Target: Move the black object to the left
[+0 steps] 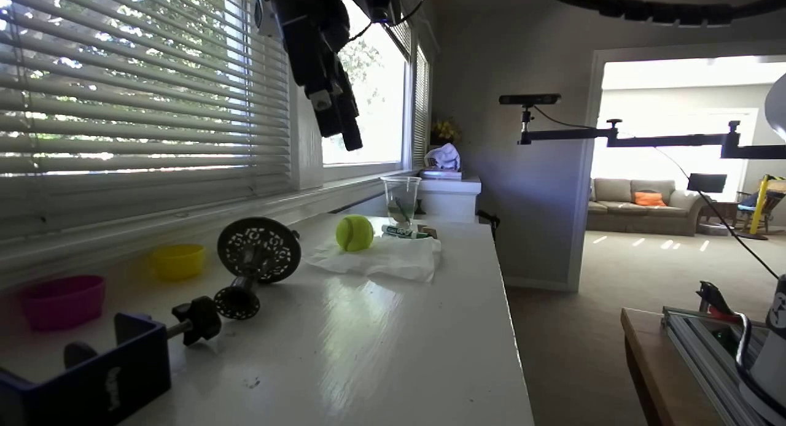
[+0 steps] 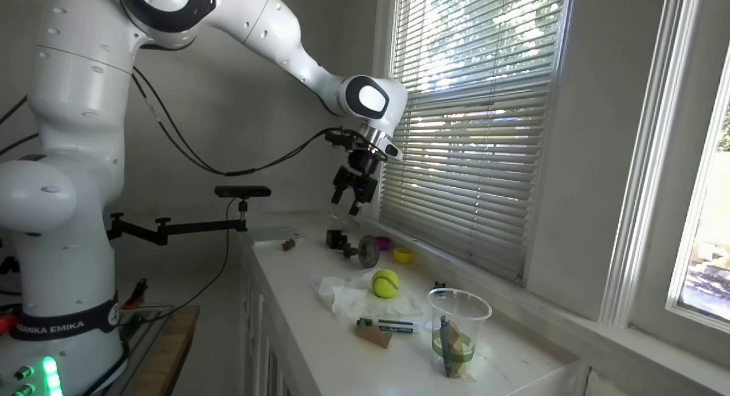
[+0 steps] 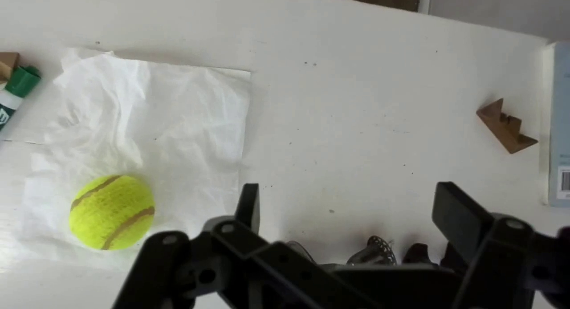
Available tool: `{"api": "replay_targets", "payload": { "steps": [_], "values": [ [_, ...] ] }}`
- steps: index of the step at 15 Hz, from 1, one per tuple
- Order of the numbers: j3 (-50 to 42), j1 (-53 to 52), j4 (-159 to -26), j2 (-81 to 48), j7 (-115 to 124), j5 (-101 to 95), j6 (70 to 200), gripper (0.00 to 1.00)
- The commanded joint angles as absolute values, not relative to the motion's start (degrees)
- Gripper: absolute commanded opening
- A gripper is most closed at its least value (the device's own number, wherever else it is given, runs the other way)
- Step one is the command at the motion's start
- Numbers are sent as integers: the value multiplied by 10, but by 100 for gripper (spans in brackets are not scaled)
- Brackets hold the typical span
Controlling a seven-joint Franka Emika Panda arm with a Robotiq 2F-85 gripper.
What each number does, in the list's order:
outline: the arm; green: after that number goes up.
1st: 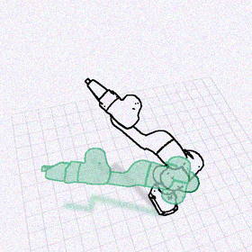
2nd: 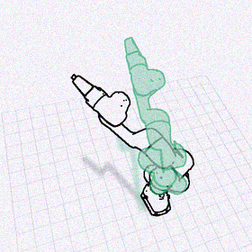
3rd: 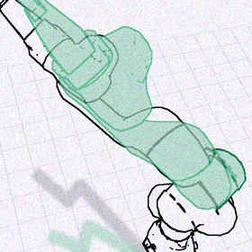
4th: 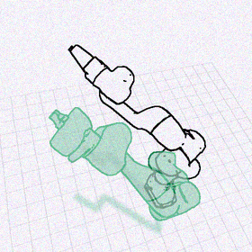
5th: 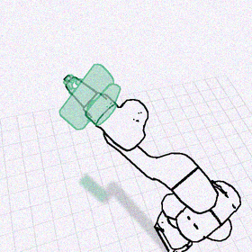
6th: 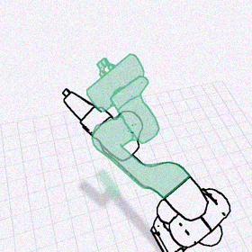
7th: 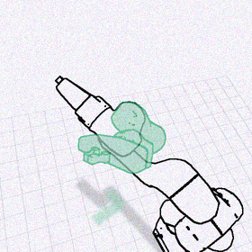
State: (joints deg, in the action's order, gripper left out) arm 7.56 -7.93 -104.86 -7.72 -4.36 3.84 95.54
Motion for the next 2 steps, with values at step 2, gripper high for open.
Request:
{"api": "replay_targets", "payload": {
  "steps": [2],
  "values": [
    [76,-79,-1047,-77,-37,37,954,100]
  ]
}}
